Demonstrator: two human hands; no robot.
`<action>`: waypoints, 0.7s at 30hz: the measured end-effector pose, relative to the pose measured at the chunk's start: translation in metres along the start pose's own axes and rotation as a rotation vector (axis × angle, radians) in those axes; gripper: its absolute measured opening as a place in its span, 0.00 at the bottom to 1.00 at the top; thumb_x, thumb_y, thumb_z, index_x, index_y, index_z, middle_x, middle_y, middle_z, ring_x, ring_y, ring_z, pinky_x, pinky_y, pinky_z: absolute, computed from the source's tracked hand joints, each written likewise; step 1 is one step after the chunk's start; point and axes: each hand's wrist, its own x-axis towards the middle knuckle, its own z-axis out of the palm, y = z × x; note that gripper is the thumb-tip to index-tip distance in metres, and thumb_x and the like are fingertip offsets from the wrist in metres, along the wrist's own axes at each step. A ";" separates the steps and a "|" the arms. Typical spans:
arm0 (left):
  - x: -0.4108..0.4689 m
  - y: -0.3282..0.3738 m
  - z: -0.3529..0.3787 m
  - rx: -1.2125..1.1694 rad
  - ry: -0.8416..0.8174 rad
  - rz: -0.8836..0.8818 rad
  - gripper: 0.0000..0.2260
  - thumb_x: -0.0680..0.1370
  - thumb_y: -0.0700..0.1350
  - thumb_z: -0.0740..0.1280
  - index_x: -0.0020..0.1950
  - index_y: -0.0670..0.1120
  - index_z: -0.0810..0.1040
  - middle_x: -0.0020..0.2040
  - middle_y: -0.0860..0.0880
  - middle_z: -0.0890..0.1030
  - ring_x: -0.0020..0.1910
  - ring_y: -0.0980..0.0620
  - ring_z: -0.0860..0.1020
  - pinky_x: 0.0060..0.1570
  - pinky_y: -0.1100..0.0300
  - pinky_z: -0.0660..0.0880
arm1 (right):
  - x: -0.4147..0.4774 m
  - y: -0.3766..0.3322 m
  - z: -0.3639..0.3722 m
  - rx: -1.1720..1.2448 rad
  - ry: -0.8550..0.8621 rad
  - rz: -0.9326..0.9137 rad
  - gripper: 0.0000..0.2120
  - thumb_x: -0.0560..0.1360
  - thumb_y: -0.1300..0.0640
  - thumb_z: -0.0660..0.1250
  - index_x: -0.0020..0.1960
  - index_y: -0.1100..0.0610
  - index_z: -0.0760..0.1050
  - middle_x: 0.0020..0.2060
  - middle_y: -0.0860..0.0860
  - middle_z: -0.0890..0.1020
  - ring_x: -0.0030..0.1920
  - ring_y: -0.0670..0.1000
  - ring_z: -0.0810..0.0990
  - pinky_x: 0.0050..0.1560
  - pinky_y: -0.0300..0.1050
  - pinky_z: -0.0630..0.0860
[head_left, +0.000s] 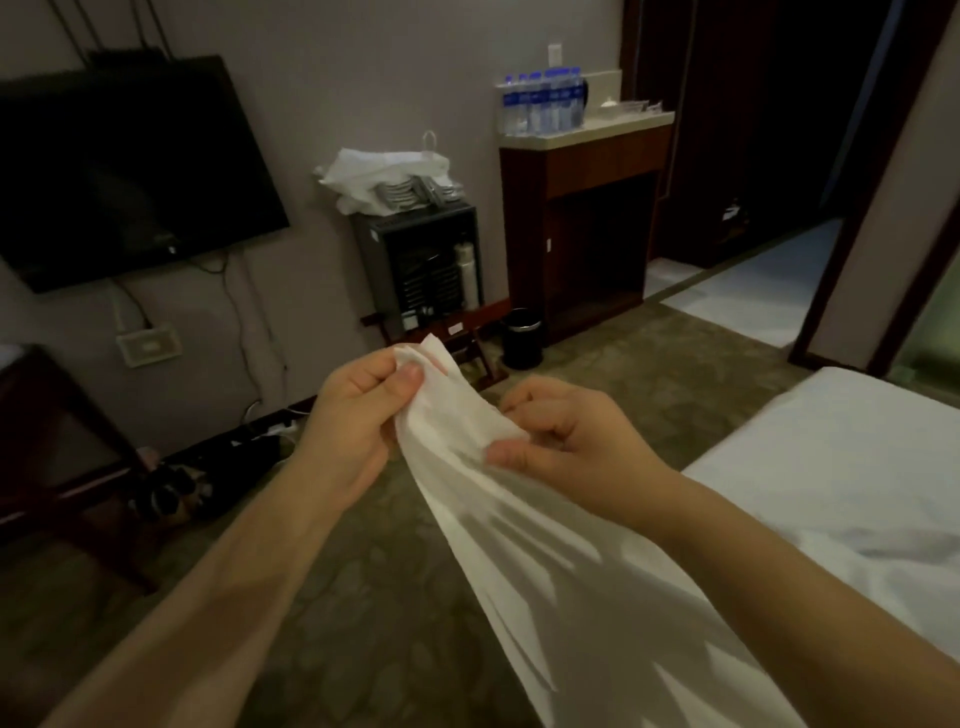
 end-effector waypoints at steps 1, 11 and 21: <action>-0.001 -0.001 -0.009 0.013 -0.005 0.005 0.09 0.71 0.45 0.70 0.31 0.50 0.83 0.33 0.55 0.80 0.34 0.59 0.78 0.35 0.65 0.76 | 0.005 -0.001 0.010 -0.001 -0.082 0.015 0.16 0.71 0.43 0.66 0.41 0.56 0.81 0.45 0.49 0.78 0.43 0.45 0.77 0.44 0.36 0.74; -0.004 -0.012 -0.036 0.083 0.009 0.013 0.07 0.72 0.46 0.70 0.34 0.54 0.83 0.36 0.54 0.82 0.39 0.55 0.79 0.42 0.58 0.77 | 0.027 -0.006 0.032 -0.174 0.197 0.001 0.15 0.71 0.47 0.68 0.40 0.59 0.83 0.39 0.48 0.80 0.40 0.46 0.77 0.40 0.35 0.74; 0.020 -0.018 0.015 0.331 -0.193 0.328 0.13 0.74 0.64 0.60 0.40 0.56 0.76 0.37 0.49 0.74 0.33 0.57 0.70 0.33 0.71 0.67 | -0.005 -0.007 -0.016 -0.379 0.352 0.052 0.10 0.76 0.49 0.64 0.38 0.51 0.75 0.38 0.50 0.79 0.40 0.45 0.75 0.40 0.34 0.70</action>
